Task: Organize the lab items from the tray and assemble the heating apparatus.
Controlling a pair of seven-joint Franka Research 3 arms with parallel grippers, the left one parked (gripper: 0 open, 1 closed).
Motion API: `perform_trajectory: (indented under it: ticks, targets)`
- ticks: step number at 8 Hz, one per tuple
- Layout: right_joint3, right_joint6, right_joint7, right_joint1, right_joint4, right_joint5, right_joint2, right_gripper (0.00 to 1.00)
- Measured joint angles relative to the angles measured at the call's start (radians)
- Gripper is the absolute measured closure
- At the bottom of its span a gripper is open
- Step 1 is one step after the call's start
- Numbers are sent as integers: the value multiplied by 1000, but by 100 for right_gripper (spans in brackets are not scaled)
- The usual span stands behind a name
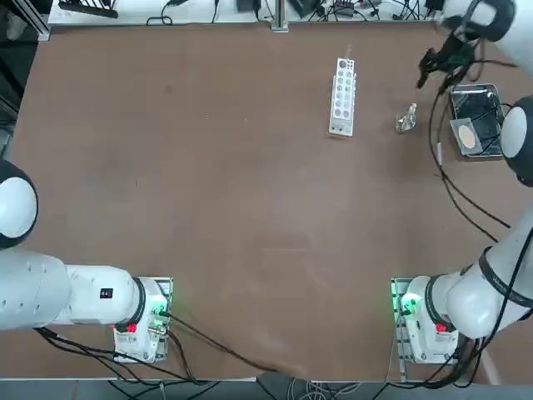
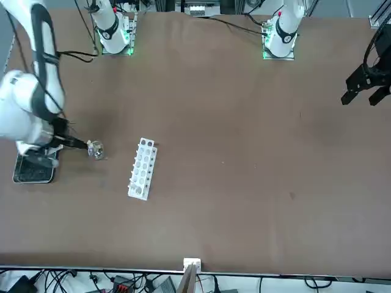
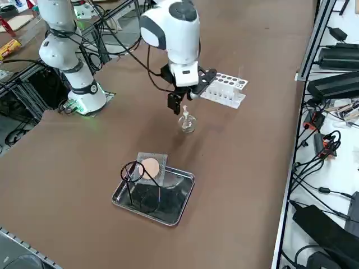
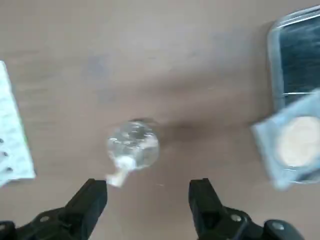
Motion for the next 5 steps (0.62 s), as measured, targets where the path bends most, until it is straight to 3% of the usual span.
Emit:
perform_trajectory:
  ticks: [3, 5]
  targets:
    - [-135, 0, -83, -11, 7, -49, -7, 11]
    - [-175, 56, -91, -72, 1, -36, -2, 19]
